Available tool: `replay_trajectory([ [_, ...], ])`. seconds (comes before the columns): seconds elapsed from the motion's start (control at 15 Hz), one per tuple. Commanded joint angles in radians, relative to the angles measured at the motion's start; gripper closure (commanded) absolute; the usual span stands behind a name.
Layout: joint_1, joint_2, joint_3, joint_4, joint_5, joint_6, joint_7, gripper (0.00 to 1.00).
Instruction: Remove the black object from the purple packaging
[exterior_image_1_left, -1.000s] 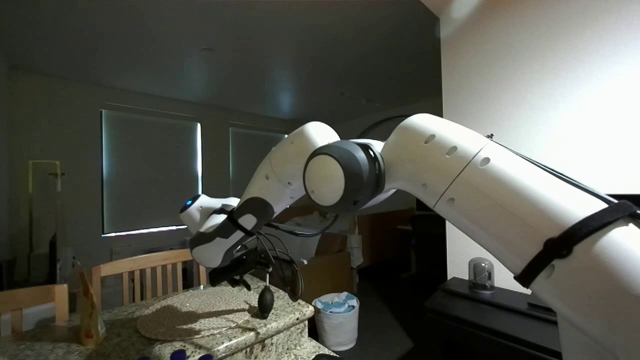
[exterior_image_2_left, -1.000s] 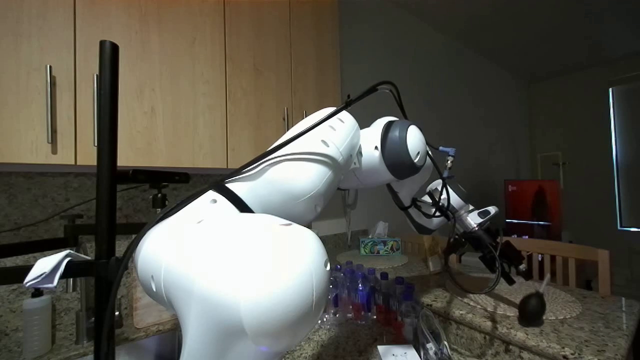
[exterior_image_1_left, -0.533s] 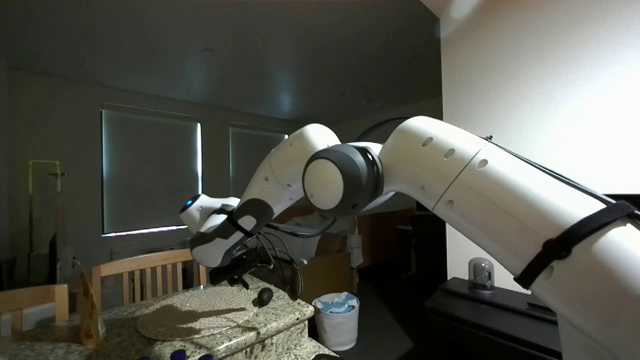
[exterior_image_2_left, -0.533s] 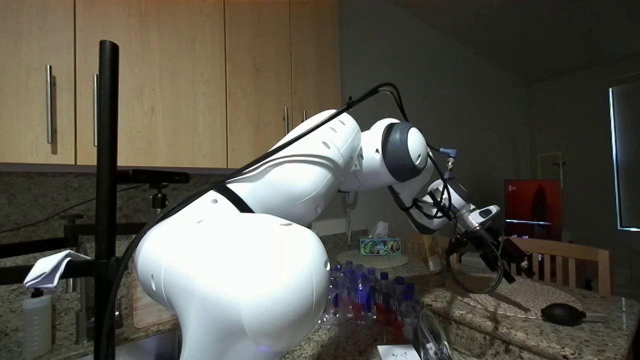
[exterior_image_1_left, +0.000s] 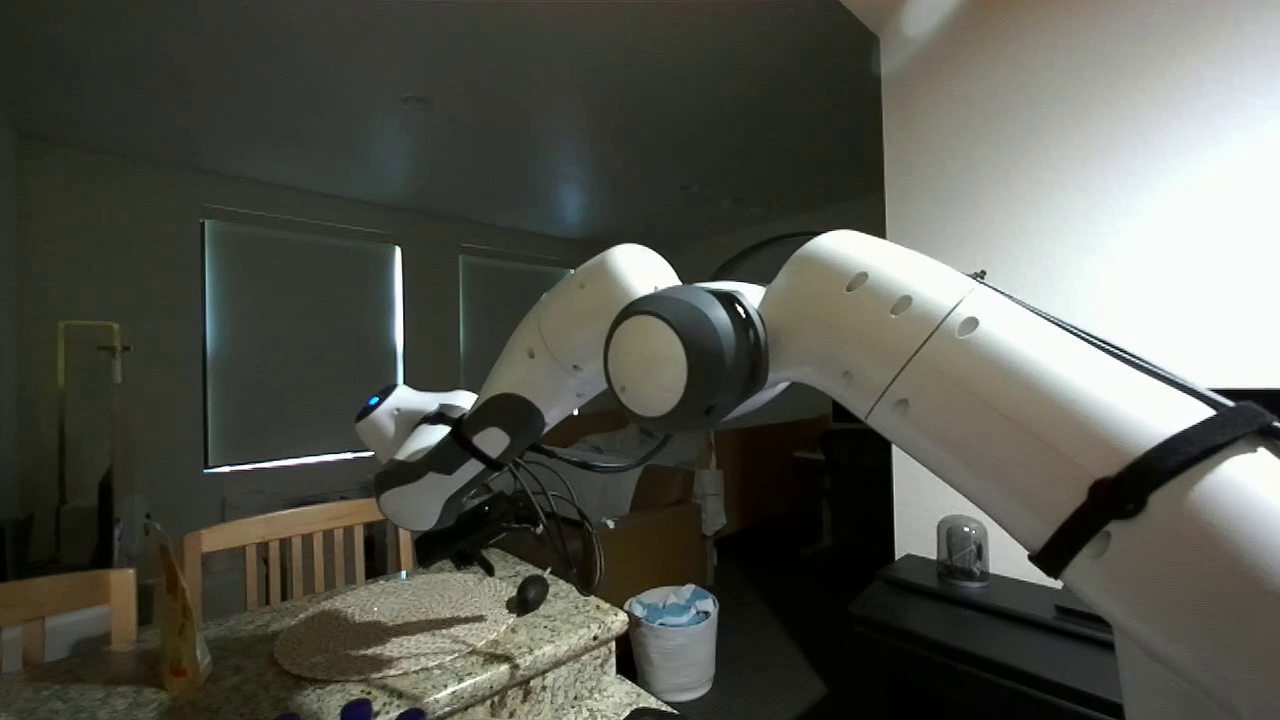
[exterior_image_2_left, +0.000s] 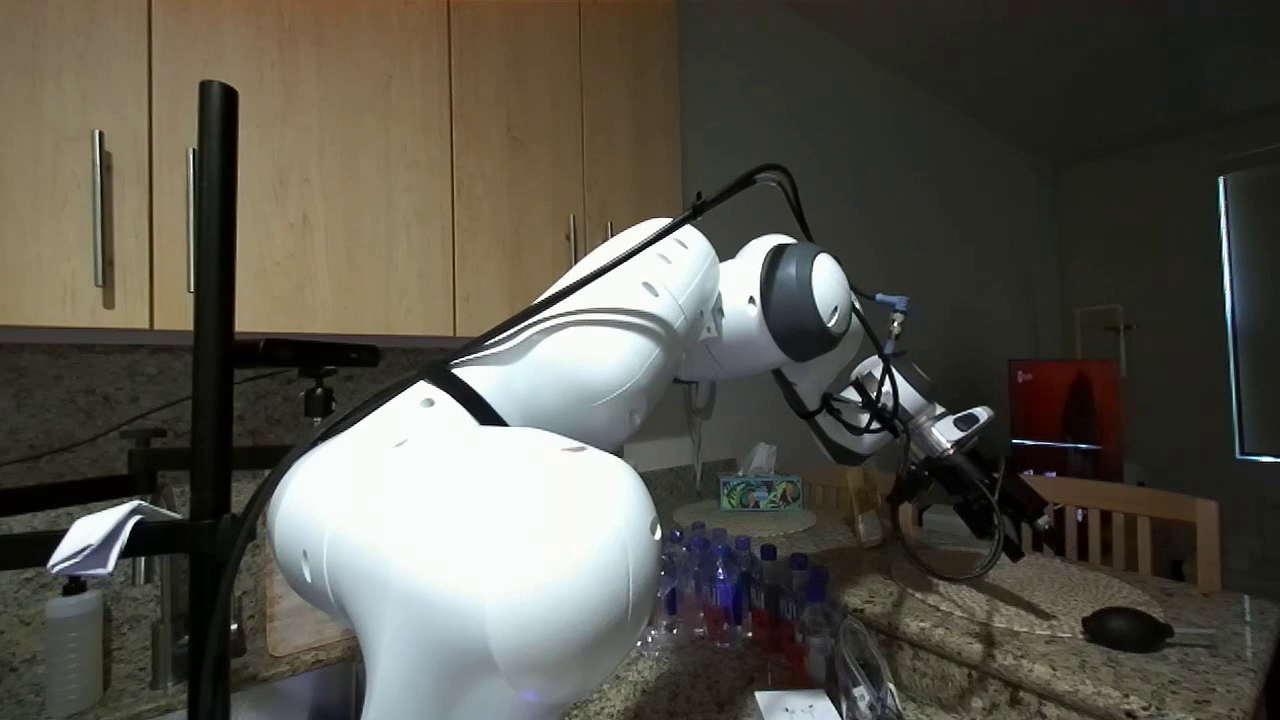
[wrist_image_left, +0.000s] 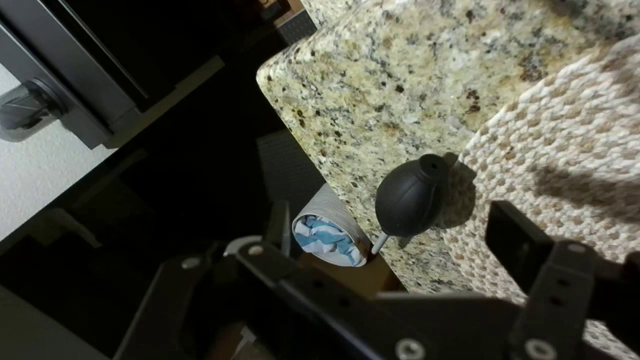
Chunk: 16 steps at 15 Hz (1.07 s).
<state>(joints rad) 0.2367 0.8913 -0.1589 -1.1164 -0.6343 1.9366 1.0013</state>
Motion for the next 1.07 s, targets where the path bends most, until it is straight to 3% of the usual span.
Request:
replay_trajectory([
  [0.0,0.015,-0.114,0.011,-0.12,0.005,0.026,-0.083,0.0],
  [0.6,0.01,-0.404,0.077,-0.402,0.034,0.122,-0.12,0.0],
  [1.0,-0.006,-0.528,0.154,-0.656,0.223,0.398,-0.104,0.0],
])
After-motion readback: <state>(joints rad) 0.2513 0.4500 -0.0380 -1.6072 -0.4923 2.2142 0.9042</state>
